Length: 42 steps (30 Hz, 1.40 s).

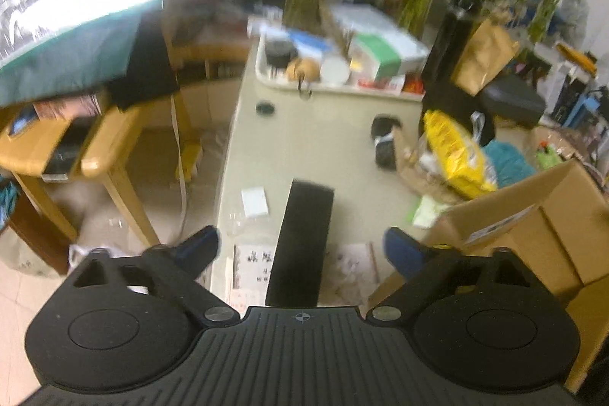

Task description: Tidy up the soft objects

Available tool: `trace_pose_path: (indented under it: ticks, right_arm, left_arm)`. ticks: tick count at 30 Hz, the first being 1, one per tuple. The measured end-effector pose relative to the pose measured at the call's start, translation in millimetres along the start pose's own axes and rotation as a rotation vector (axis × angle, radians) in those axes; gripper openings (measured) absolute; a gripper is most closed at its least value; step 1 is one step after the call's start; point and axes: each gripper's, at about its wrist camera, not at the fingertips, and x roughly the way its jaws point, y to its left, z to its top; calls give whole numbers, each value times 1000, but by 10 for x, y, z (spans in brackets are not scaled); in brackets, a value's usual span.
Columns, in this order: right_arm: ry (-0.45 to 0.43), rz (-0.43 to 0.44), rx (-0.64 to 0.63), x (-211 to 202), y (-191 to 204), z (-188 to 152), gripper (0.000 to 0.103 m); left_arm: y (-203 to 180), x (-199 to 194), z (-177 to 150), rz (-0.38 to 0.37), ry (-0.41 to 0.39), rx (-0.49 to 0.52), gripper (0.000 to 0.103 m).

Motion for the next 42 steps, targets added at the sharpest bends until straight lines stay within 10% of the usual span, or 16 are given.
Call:
trace_pose_path:
  ticks: [10,18,25,30,40,42]
  right_arm:
    - [50,11,100,277,-271,35,103]
    - [118,34,83,508,-230,9,100]
    - [191,65,50,720,-119,-47,76]
    - [281,-10,99,865,-105,-153,20]
    - [237,-156,267,549,-80,-428,20]
    - [224,-137,264,513,-91,-431,37]
  left_arm:
    - [176,759,94,-46,225,-33,77]
    - [215,1166,71,-75,346,-58,45]
    - [91,1162,43,-28,316,36,42]
    - [85,1134,48,7,276,30,41]
    - [28,750,208,1,134,31,41]
    - [4,638,237,-12,111,36,41]
